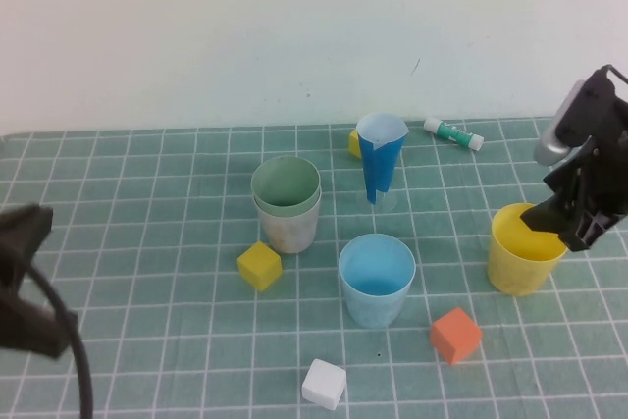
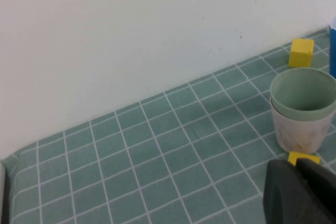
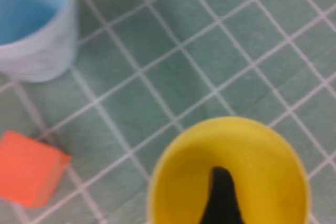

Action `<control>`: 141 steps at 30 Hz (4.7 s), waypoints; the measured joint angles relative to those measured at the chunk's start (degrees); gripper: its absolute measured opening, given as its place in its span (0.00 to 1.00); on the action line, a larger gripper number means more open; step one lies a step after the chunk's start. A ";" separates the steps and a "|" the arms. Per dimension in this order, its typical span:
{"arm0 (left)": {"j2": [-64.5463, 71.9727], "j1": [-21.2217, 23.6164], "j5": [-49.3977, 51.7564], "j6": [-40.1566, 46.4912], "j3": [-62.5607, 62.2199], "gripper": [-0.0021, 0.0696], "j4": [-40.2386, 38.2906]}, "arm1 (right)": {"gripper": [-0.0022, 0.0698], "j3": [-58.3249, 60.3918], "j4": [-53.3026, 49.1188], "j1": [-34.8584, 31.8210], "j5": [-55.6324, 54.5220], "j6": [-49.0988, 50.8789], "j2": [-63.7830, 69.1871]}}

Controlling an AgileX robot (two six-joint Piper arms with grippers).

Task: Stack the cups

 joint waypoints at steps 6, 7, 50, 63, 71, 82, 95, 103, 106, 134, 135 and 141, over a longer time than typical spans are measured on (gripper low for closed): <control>-3.01 0.00 -4.63 0.00 7.20 0.03 2.05 | 0.68 -0.23 -0.12 0.00 -5.68 0.00 5.01; -2.99 0.00 -5.81 0.00 7.64 0.03 2.77 | 0.67 -0.23 -0.12 0.00 -5.88 -0.12 6.10; -10.06 0.00 -10.64 -2.43 7.94 0.03 4.35 | 0.28 -21.30 -10.17 18.27 9.31 15.34 13.27; -10.06 0.00 -10.64 -2.70 7.94 0.03 4.56 | 0.58 -21.30 -6.40 18.27 11.88 15.34 19.06; -10.06 0.00 -10.64 -2.70 7.94 0.03 4.78 | 0.14 -23.34 -5.37 18.27 12.75 15.48 21.94; -10.06 0.00 -10.51 -2.91 7.94 0.03 4.80 | 0.12 -53.67 -2.70 22.44 20.10 19.15 22.61; -10.06 0.00 -10.51 -4.24 7.94 0.03 4.80 | 0.11 -69.27 -20.89 25.72 25.47 30.07 36.05; -10.06 0.00 -10.51 -4.24 7.94 0.03 4.80 | 0.11 -69.46 -22.10 25.86 25.84 30.28 38.09; -10.06 0.00 -10.51 -4.24 7.94 0.03 4.80 | 0.16 -69.46 -22.10 25.86 25.73 30.51 38.43; -10.06 0.00 -9.89 -6.33 7.94 0.03 4.67 | 0.04 -65.98 -55.48 25.96 37.64 44.68 2.15; -10.06 0.00 -9.99 -6.46 7.94 0.03 4.39 | 0.04 -62.61 -58.82 25.96 37.64 46.30 -0.78; -10.06 0.00 -9.99 -8.48 7.94 0.03 3.43 | 0.03 -40.83 -67.92 25.96 37.37 52.50 -16.20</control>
